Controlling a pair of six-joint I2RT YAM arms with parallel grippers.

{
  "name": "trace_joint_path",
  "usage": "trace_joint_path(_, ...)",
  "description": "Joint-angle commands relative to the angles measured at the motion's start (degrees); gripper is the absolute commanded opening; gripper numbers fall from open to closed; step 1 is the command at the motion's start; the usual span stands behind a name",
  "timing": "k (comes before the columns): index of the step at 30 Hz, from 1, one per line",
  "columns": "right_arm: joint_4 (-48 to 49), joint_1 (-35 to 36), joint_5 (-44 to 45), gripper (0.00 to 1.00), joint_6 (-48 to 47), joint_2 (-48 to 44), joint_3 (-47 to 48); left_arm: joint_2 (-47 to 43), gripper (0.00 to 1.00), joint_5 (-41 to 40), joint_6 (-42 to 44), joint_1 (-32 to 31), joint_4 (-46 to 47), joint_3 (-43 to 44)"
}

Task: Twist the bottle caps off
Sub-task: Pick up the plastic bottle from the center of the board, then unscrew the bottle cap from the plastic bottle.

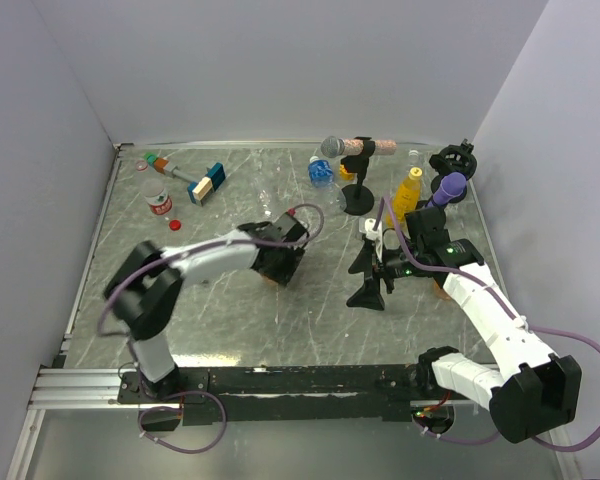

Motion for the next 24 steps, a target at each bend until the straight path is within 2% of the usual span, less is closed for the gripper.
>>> trace_joint_path(1, -0.5, -0.5, -2.4, 1.0, -2.6, -0.7, 0.3, -17.4, 0.28, 5.3, 8.5, -3.8, 9.7, -9.7)
trace_joint_path(5, -0.8, -1.1, -4.4, 1.0, -3.0, -4.1, -0.5, -33.9, 0.24, 11.9, 15.1, -6.5, 18.5, -21.5)
trace_joint_path(8, -0.7, -1.2, -1.3, 1.0, 1.0, -8.5, 0.5, -44.8, 0.22, 17.5, 20.5, -9.0, 24.5, -27.6)
trace_joint_path(11, -1.2, -1.2, 3.7, 1.0, 13.1, -10.2, 5.0, -52.1, 0.24, 21.1, 21.2, -11.1, 31.5, -32.5)
trace_joint_path(15, -12.3, -1.2, -7.0, 1.0, 16.7, -3.6, 13.5, -51.5, 0.23, 23.7, 20.3, -13.3, 34.1, -31.8)
trace_joint_path(16, -12.3, -1.2, -8.7, 1.0, 19.7, -2.2, 14.3, -50.2, 0.23, 23.1, 20.3, -14.6, 33.9, -31.1)
trace_joint_path(19, -9.9, -1.0, -8.3, 0.98, 26.7, 0.3, 15.5, -47.5, 0.22, 21.0, 20.8, -17.6, 33.8, -28.9)
trace_joint_path(24, -10.7, 1.4, -5.7, 0.94, 28.0, 3.0, 14.7, -45.5, 0.22, 20.2, 20.6, -18.4, 37.2, -29.2)
